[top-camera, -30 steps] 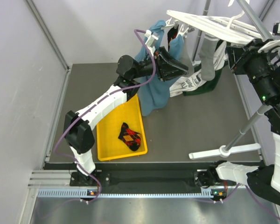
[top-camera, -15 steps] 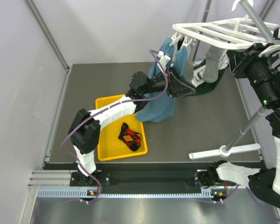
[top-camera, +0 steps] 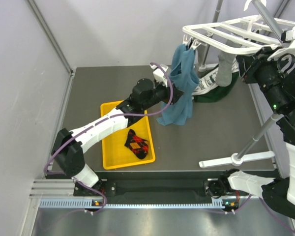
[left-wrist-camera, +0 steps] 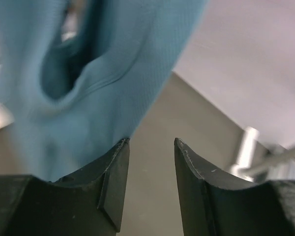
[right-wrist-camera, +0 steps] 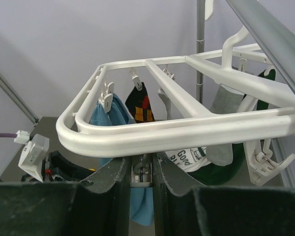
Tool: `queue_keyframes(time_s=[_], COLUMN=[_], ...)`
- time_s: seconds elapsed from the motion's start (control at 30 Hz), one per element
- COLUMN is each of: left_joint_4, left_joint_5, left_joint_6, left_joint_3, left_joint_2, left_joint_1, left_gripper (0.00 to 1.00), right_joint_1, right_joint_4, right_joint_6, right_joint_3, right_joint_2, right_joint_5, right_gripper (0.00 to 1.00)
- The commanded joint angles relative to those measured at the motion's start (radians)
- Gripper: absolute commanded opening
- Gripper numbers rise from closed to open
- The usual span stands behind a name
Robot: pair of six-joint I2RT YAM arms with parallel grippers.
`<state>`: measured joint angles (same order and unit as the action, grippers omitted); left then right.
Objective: Clip the socks to the hanger
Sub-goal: Open the clamp at the hanger.
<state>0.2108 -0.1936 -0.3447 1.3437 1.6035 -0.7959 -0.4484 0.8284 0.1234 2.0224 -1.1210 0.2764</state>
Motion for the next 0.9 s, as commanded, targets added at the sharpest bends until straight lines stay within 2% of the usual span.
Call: queue_keyframes(time_s=[0.0,0.1,0.13,0.23,0.27,0.3,0.43,0.47,0.53,0.63,0.87], left_joint_4=[-0.024,0.042,0.068,0.163,0.191,0.249,0.366,0.369,0.393,0.488,0.483], left_joint_5=[0.299,0.200,0.051,-0.195,-0.325,-0.367,-0.414,-0.428,-0.440,-0.440,-0.408], left_joint_6=[0.075,0.096,0.105,0.078,0.058,0.038,-0.109,-0.144,-0.247,-0.371,-0.396], left_joint_3=[-0.058,-0.078,-0.074,-0.020,0.026,0.053,0.187,0.283,0.372,0.454,0.575], left_joint_2=[-0.109,-0.148,-0.152,-0.130,-0.096,-0.080,0.024,0.083,0.143,0.229,0.315], left_joint_1=[-0.002,-0.003,-0.006,-0.009,-0.012,-0.019,-0.063,-0.066,-0.074,-0.078,-0.101], left_gripper=[0.47,0.48,0.49,0.54,0.54,0.57,0.60,0.59,0.59,0.59,0.64], right_joint_1=[0.004,0.002,0.004,0.002,0.004,0.004,0.004,0.004,0.004,0.004,0.005], right_joint_4=[-0.020,-0.018,-0.018,-0.014,-0.014,-0.015,-0.011,-0.011,-0.014,-0.020,-0.035], right_joint_6=[-0.002,-0.001,0.002,0.015,0.025,0.031,0.061,0.065,0.068,0.070,0.065], right_joint_3=[0.001,0.004,0.002,-0.007,-0.014,-0.017,-0.031,-0.040,-0.053,-0.063,-0.105], right_joint_2=[-0.007,-0.006,-0.007,-0.002,0.001,0.001,0.020,0.023,0.033,0.046,0.073], right_joint_5=[0.003,0.000,-0.002,-0.014,-0.028,-0.035,-0.069,-0.081,-0.101,-0.108,-0.129], right_gripper=[0.00,0.00,0.00,0.00,0.00,0.00,0.00,0.00,0.00,0.00,0.00])
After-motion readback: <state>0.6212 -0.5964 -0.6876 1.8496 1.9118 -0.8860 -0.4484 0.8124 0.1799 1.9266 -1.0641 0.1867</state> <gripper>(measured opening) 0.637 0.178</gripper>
